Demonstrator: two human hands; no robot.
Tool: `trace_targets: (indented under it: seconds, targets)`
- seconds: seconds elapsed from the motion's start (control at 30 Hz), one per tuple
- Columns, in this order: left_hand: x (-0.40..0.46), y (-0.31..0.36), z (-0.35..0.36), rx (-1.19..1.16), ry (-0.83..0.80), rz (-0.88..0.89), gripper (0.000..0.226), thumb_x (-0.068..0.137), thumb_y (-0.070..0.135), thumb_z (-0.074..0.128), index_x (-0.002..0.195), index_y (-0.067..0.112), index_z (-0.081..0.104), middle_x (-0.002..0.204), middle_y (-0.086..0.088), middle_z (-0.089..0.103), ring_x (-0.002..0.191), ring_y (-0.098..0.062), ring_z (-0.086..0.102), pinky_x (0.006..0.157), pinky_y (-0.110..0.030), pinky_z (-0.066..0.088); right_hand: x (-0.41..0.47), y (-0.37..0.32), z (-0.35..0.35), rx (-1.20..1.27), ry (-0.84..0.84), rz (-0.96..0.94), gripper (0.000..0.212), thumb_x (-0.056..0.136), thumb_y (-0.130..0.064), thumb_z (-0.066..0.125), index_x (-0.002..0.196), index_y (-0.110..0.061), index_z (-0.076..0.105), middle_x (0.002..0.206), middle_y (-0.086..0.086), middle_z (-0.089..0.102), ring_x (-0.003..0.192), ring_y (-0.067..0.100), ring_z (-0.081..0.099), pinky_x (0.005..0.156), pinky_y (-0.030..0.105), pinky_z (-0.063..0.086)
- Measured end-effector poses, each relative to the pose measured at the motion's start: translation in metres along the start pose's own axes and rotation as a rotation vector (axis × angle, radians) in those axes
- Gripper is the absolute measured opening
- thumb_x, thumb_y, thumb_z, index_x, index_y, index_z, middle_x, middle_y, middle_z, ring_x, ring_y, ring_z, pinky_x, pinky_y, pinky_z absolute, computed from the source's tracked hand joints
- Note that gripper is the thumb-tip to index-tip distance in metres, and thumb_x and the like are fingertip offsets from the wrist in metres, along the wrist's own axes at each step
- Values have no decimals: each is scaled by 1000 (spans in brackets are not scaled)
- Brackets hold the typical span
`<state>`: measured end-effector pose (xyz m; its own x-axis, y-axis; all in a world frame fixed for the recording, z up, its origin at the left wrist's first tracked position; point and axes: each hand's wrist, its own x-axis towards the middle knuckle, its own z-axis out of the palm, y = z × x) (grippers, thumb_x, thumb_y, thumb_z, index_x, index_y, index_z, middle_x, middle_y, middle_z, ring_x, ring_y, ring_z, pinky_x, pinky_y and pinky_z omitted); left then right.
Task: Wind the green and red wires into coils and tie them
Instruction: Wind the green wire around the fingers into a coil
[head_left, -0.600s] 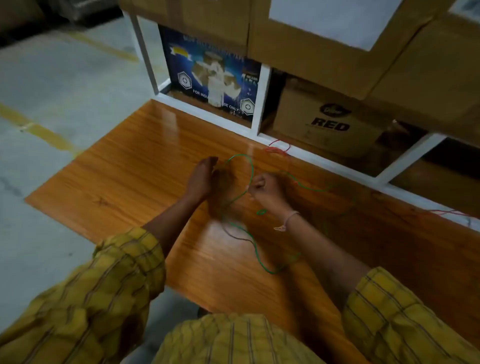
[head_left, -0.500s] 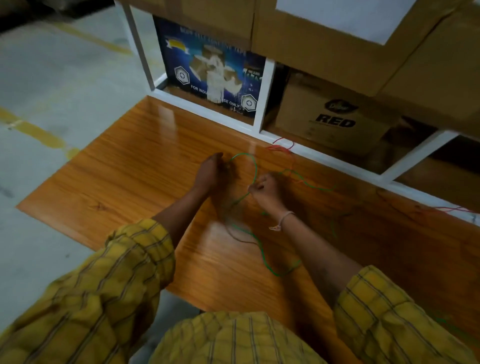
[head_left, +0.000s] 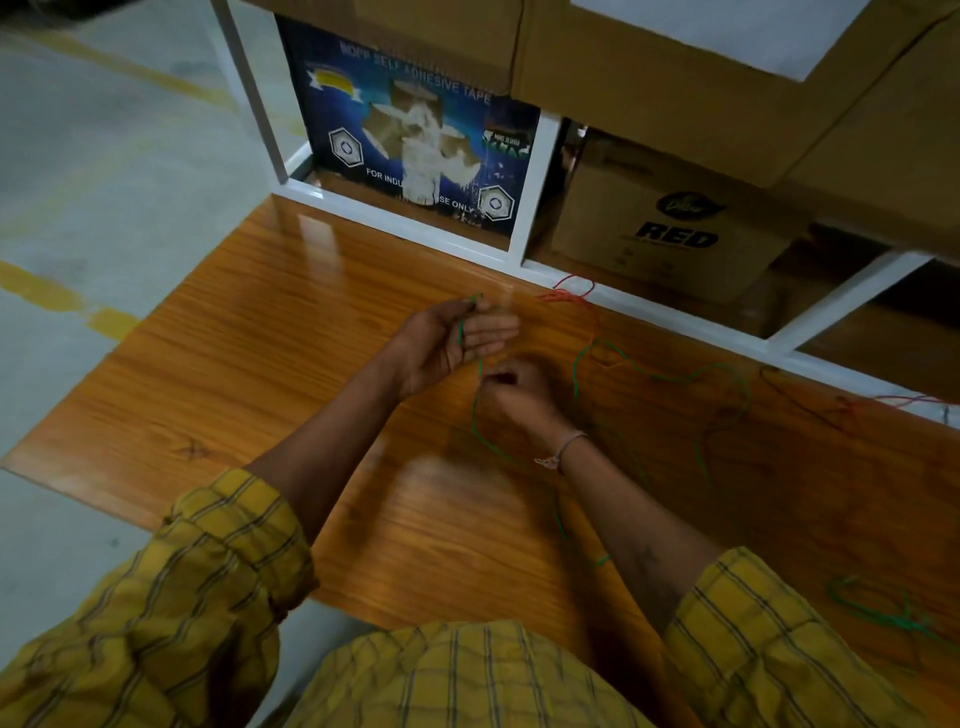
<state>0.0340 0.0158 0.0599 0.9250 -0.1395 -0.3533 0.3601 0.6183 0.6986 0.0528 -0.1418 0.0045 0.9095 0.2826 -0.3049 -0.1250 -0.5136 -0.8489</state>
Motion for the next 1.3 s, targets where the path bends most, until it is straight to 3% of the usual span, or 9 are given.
trace_targets:
  seconds: [0.1, 0.3, 0.5, 0.57, 0.77, 0.87, 1.0, 1.2, 1.3]
  targets:
    - [1, 6, 7, -87, -122, 23, 28, 111, 19, 34, 113, 10, 61, 131, -27, 71, 126, -35, 69, 113, -44, 50, -19, -10, 0, 167, -199, 27, 13, 92, -9, 70, 85, -20, 67, 69, -9, 70, 68, 12, 60, 67, 26, 44]
    - [7, 5, 4, 102, -136, 3, 25, 114, 23, 36, 122, 14, 57, 138, -25, 67, 130, -34, 67, 111, -47, 48, -75, -18, -23, 172, -462, 84, 20, 102, -5, 62, 117, -12, 50, 85, 4, 73, 49, 4, 62, 45, 19, 43]
    - [-22, -6, 5, 331, -187, -99, 20, 114, 25, 41, 128, 17, 53, 119, -12, 78, 83, -20, 78, 69, -34, 51, -93, -53, -84, 158, -349, -114, 6, 98, 0, 65, 100, -5, 66, 72, -2, 77, 48, 1, 48, 48, 12, 38]
    - [-37, -11, 10, 395, -219, -128, 21, 113, 28, 43, 126, 21, 57, 105, -9, 79, 75, -17, 74, 70, -34, 47, -95, -64, -100, 144, -307, -152, 7, 97, -1, 67, 102, 3, 68, 77, 5, 77, 48, 1, 48, 48, 13, 37]
    - [-76, -21, 26, 427, -415, -205, 30, 113, 36, 37, 131, 16, 50, 120, -35, 72, 92, -35, 78, 82, -38, 53, -83, -74, -134, 213, -205, -237, 15, 93, 1, 70, 99, -11, 64, 80, 3, 79, 50, 10, 43, 48, 19, 36]
    - [-90, -33, 34, 360, -426, -175, 32, 113, 33, 36, 133, 15, 55, 93, -31, 73, 52, -13, 51, 60, -29, 46, -77, -71, -136, 249, -156, -275, 18, 93, 2, 71, 106, -4, 61, 82, 7, 76, 49, 7, 46, 47, 19, 37]
    - [-102, -41, 41, 93, -445, -150, 36, 114, 27, 32, 134, 15, 58, 77, -18, 62, 46, -6, 18, 44, -17, 21, -75, -56, -122, 156, -69, -259, 17, 93, -2, 74, 102, -4, 59, 75, 2, 64, 48, 2, 49, 46, 18, 38]
    - [-104, -41, 60, -143, -334, 45, 31, 114, 31, 30, 129, 21, 56, 135, -25, 68, 65, -18, 63, 51, -21, 50, -103, -25, -105, -102, -120, -270, 19, 107, -11, 52, 99, 0, 65, 70, 6, 70, 44, 17, 54, 46, 27, 44]
    - [-101, -39, 66, -204, -328, 100, 29, 116, 33, 28, 123, 23, 54, 154, -25, 55, 102, -32, 77, 71, -29, 64, -119, -12, -109, -263, -189, -331, 27, 106, -17, 56, 82, -10, 65, 68, 9, 74, 39, 23, 61, 44, 25, 44]
